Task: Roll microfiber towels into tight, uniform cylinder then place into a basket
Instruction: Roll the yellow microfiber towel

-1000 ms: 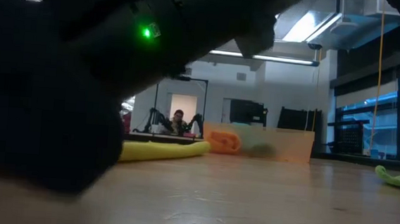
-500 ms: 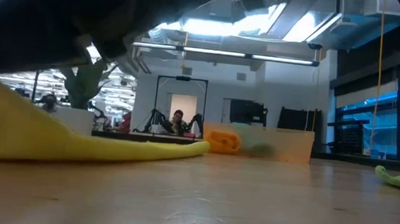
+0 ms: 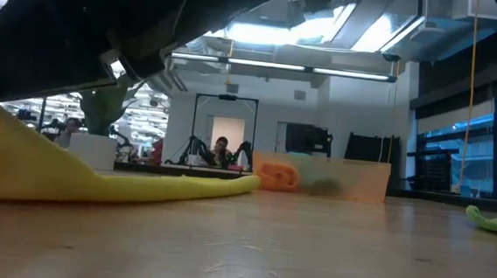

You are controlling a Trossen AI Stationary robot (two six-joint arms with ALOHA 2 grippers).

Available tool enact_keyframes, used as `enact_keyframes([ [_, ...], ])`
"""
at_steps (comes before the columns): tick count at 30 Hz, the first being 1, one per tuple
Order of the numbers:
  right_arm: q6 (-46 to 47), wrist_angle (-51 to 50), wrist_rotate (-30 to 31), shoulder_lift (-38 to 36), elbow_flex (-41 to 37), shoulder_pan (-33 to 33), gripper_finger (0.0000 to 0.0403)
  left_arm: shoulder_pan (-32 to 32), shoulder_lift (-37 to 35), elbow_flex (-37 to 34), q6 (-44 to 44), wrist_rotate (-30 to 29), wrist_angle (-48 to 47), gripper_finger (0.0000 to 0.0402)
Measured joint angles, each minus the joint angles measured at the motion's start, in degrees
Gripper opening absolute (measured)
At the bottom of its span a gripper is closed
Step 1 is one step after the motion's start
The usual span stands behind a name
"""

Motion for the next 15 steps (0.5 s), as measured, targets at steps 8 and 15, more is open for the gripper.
enact_keyframes([
  [8,-0.1,0.0,0.0,0.0,0.0,0.0,0.0006,0.0,0.0,-0.8,-0.1,0.0,3.7,0.0069],
  [15,-0.2,0.0,0.0,0.0,0.0,0.0,0.0006,0.0,0.0,-1.0,1.7,2.8,4.0,0.0067],
])
